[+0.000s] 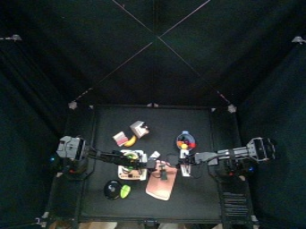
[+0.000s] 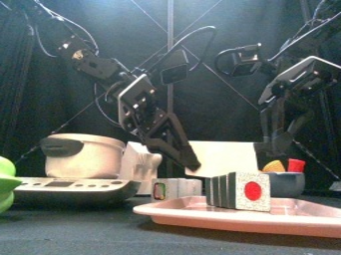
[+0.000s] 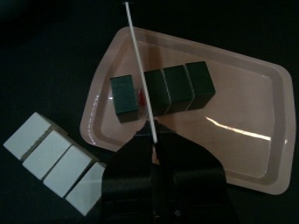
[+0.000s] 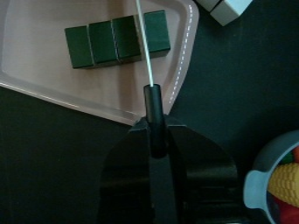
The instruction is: Cut sushi slice
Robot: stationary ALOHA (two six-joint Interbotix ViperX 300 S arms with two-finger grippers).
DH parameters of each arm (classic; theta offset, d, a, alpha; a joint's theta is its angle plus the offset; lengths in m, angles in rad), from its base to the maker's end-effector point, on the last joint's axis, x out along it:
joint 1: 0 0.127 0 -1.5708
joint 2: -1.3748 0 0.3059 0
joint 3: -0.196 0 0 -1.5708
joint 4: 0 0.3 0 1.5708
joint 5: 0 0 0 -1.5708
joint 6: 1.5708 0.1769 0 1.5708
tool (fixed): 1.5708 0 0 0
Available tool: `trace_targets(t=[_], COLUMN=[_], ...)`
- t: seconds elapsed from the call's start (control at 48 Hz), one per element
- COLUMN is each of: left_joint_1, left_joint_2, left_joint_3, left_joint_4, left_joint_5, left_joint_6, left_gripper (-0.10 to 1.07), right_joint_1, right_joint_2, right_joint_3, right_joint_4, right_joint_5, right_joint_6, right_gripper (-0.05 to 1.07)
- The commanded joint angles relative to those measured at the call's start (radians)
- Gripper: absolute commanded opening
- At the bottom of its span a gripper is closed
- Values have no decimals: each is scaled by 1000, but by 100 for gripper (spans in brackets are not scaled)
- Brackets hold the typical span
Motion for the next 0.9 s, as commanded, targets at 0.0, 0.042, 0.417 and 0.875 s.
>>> trace_targets(t=[0.0,0.042,0.417,0.875], left_joint_1=[-28,-26,-57,-64], left_joint_2=[-32,-37,-77,-67], left_joint_3=[18,23,44,86], left_joint_4=[5,5,58,37], left_joint_5=[5,5,5,-129], left_joint_6=[2,2,2,-3], left_gripper=[37,37,38,38], right_joint_1=[-5,-5,23,58], right_joint_2=[-34,-37,-61,-71], right_joint_3=[-5,-3,-5,11], right_joint_4=[-14,-15,-5,26], right_joint_5=[20,20,34,8], right_joint_6=[5,5,6,6], right_gripper=[31,31,31,31])
